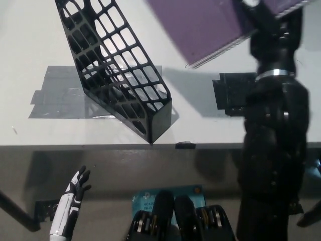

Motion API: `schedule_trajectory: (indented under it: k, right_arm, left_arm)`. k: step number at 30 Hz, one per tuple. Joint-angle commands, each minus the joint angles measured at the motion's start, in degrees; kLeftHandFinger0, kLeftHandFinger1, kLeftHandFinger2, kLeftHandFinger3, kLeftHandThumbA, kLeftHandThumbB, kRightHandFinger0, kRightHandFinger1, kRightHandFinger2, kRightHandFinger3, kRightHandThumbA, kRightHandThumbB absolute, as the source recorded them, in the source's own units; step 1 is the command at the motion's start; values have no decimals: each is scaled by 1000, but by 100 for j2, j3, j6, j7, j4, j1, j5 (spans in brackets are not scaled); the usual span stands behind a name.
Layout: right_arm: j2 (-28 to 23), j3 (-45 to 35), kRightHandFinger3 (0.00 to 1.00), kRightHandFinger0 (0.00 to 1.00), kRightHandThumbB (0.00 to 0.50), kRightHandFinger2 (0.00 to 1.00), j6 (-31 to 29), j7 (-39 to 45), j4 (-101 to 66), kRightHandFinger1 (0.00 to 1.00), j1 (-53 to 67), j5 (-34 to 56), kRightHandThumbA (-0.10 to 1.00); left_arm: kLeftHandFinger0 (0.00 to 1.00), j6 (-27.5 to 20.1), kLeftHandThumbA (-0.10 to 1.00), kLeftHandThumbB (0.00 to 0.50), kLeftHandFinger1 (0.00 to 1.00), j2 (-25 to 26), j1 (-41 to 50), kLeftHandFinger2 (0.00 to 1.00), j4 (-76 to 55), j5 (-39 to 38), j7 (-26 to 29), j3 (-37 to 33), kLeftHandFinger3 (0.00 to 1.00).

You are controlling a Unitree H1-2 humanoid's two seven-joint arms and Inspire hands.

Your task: A person hands a notebook to the robot and the robot grabs it with its right hand and places it in the magazine stand kept in the centre of the desk infront of it.

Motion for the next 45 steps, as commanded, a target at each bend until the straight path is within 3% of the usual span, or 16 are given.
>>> schedule_trajectory:
  k: [1,9,10,15,24,27,37,45]
  right_arm:
    - [263,283,0,0,48,0,-908,-91,336,0,-442,-366,960]
    - [508,354,0,0,52,0,-1225,-238,803,0,-543,-480,937]
    - [579,336,0,0,71,0,-1247,-315,875,0,-569,-500,926]
    - [616,307,0,0,22,0,-1386,-439,1102,0,-621,-599,943]
    - [642,319,0,0,14,0,-1749,-562,1423,0,-749,-651,911]
    - [633,368,0,0,33,0,-1796,-543,1508,0,-763,-680,933]
    - [636,560,0,0,27,0,-1960,-512,1957,0,-787,-877,989]
    - [665,782,0,0,36,4,-2148,-546,2128,0,-781,-768,973]
  left_arm:
    - [921,-210,1000,500,1000,82,-74,1000,-71,-6,101,-22,1000]
    - [925,-210,1000,500,1000,91,-86,1000,-81,-6,111,-24,1000]
    - [925,-210,1000,500,1000,90,-78,1000,-99,-5,105,-23,1000]
    - [926,-210,1000,500,1000,103,-104,1000,-101,-12,71,-29,1000]
    - [924,-210,1000,500,1000,103,-164,1000,-79,-3,68,-40,1000]
    - [925,-210,1000,500,1000,102,-172,1000,-77,8,69,-49,1000]
    - [917,-210,1000,500,1000,149,-217,1000,-115,40,87,-100,1000]
    - [907,-210,1000,500,1000,152,-281,1000,-67,-14,49,-84,1000]
